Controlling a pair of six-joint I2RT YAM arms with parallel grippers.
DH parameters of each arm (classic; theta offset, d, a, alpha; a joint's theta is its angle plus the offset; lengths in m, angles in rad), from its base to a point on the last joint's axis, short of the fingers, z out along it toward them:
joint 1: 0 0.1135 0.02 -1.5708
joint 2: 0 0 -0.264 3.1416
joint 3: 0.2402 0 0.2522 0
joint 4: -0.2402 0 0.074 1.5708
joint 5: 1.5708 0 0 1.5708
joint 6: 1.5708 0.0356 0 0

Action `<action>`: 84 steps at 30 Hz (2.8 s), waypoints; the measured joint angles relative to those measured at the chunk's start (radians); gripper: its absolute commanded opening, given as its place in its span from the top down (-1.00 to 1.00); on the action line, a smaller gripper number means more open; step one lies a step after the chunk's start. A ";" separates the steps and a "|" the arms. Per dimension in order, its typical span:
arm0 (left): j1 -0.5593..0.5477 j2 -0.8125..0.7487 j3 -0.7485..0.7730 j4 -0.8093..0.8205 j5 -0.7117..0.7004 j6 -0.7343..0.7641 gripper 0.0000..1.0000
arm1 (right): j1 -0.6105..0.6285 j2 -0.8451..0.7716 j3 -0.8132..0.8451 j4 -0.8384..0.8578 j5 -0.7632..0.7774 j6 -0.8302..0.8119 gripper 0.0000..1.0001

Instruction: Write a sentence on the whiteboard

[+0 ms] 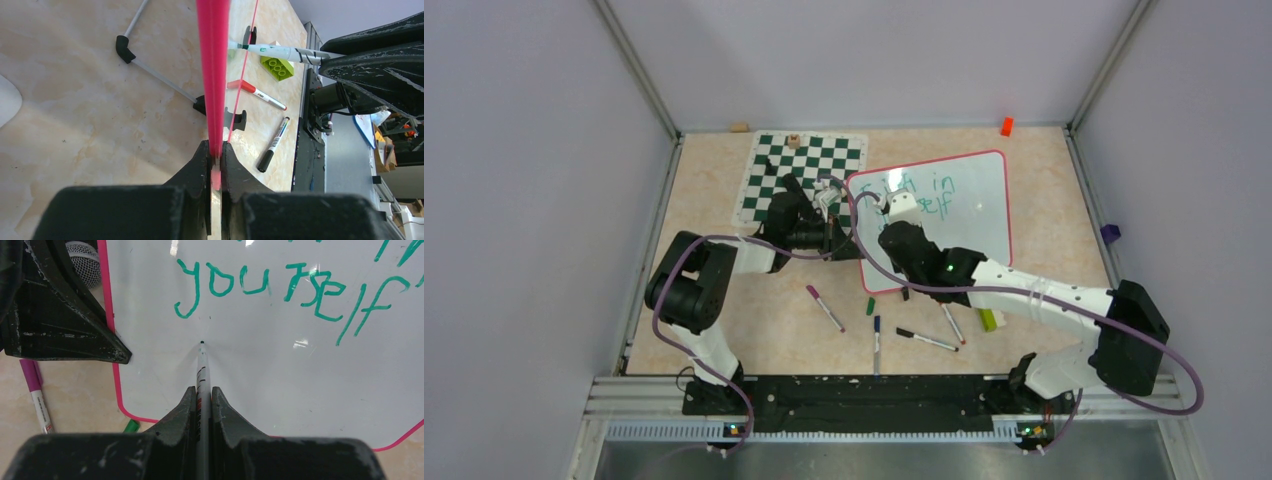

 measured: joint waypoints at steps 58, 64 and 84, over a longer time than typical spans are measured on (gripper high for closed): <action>-0.002 0.000 0.000 0.001 0.000 0.000 1.00 | -0.062 -0.040 -0.011 -0.046 -0.041 -0.005 1.00; -0.002 0.000 0.000 0.001 0.000 0.000 1.00 | -0.062 -0.054 -0.030 -0.068 -0.048 0.004 1.00; -0.002 0.000 0.000 0.001 -0.001 -0.001 1.00 | -0.104 -0.059 -0.007 -0.073 -0.047 -0.009 1.00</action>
